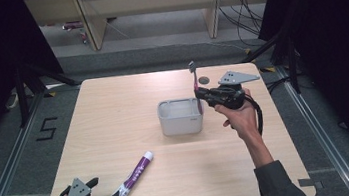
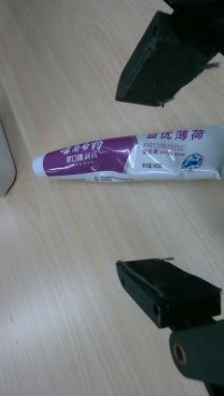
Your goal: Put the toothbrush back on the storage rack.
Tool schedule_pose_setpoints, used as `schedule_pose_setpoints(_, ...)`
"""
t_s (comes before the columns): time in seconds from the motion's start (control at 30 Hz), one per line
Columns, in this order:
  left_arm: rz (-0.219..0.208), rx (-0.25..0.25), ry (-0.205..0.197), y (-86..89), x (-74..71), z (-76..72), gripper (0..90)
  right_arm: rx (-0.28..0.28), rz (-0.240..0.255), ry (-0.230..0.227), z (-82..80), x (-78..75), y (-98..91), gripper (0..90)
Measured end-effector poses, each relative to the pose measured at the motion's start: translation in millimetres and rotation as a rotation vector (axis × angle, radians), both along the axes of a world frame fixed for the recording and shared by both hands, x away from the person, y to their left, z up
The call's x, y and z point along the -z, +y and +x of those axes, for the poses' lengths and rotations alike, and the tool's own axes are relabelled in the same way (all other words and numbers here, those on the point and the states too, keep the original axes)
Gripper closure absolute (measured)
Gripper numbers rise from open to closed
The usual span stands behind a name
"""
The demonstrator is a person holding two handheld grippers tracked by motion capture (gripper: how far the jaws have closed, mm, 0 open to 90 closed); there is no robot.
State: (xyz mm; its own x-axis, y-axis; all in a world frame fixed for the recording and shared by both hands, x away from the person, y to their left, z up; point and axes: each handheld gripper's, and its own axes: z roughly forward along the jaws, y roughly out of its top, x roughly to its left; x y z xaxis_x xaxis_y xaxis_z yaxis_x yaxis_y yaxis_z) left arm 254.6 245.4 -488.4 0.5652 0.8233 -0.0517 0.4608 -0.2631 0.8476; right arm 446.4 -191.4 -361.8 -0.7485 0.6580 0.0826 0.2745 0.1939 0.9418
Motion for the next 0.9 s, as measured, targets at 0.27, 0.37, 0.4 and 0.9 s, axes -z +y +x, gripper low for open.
schedule_pose_setpoints(0.27,0.001,0.001,0.000,0.2,-0.2,-0.2,14.8,0.038,0.023,-0.009,13.6,1.3,3.1,83.1)
schedule_pose_setpoints(0.37,-0.001,0.003,0.000,0.3,-0.1,-0.2,14.8,0.053,0.024,-0.024,19.5,3.3,2.7,83.1)
schedule_pose_setpoints(0.4,0.000,0.003,0.000,0.4,-0.1,-0.1,14.8,0.059,0.031,-0.005,20.6,3.7,2.6,83.1)
schedule_pose_setpoints(0.9,0.004,0.002,0.002,-0.4,-0.3,-0.6,14.8,0.104,0.033,0.005,36.0,16.1,3.4,83.1)
